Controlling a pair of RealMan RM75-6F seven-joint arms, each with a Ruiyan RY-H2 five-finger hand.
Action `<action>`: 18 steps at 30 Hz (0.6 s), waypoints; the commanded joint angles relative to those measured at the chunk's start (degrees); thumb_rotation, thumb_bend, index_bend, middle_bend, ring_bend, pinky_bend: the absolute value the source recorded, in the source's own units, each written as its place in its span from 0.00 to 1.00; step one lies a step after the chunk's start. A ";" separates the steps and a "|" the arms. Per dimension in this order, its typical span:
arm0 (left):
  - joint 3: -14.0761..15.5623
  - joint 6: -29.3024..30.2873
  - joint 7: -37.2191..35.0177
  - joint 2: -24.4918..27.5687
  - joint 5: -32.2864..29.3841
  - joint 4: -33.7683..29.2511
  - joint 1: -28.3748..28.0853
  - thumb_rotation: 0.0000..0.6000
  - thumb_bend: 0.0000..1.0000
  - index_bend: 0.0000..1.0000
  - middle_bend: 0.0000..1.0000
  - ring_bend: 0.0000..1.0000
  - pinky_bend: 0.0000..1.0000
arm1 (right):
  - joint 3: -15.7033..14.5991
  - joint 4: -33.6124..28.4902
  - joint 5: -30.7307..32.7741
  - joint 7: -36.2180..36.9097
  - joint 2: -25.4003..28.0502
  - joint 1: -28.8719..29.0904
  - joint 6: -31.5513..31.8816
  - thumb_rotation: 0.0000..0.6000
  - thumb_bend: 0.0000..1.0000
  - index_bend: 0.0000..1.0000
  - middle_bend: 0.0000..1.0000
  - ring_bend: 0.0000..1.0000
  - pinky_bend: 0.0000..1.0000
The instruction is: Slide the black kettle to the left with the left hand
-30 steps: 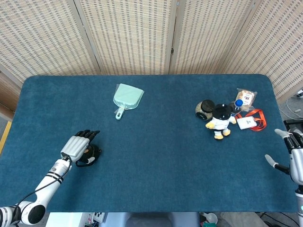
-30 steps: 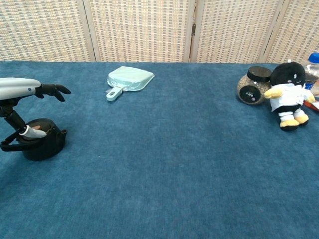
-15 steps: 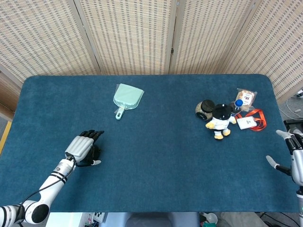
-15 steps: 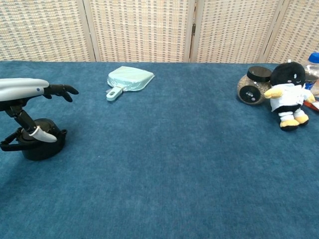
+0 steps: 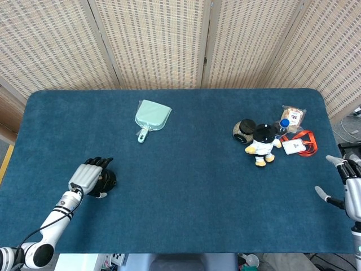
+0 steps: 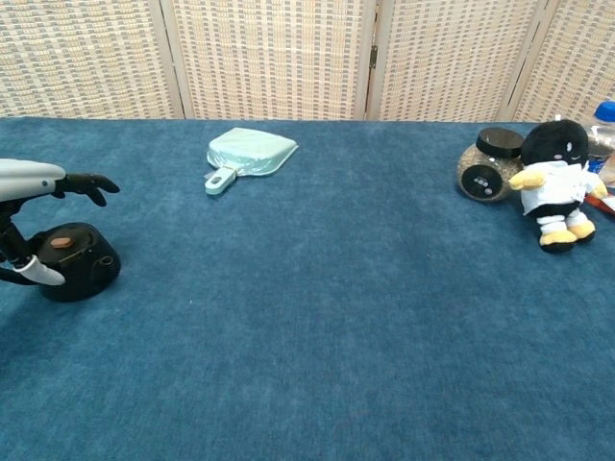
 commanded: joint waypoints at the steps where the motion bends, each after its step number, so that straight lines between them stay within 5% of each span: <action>1: 0.12 0.32 -0.26 0.39 -0.46 0.48 0.35 1.00 0.10 0.00 0.12 0.06 0.10 | -0.03 -0.05 0.02 -0.10 -0.06 0.04 -0.09 1.00 0.11 0.25 0.30 0.23 0.34; 10: 0.52 1.01 -2.87 1.43 3.20 1.08 1.57 1.00 0.10 0.02 0.12 0.06 0.10 | -0.17 -0.37 -0.12 -0.27 0.01 -0.29 0.37 1.00 0.11 0.25 0.30 0.23 0.34; 18: 3.27 5.99 -6.80 2.16 16.72 3.52 4.87 1.00 0.10 0.24 0.20 0.14 0.10 | -0.12 -0.75 -0.22 -0.26 0.41 -0.35 0.47 1.00 0.11 0.25 0.30 0.23 0.34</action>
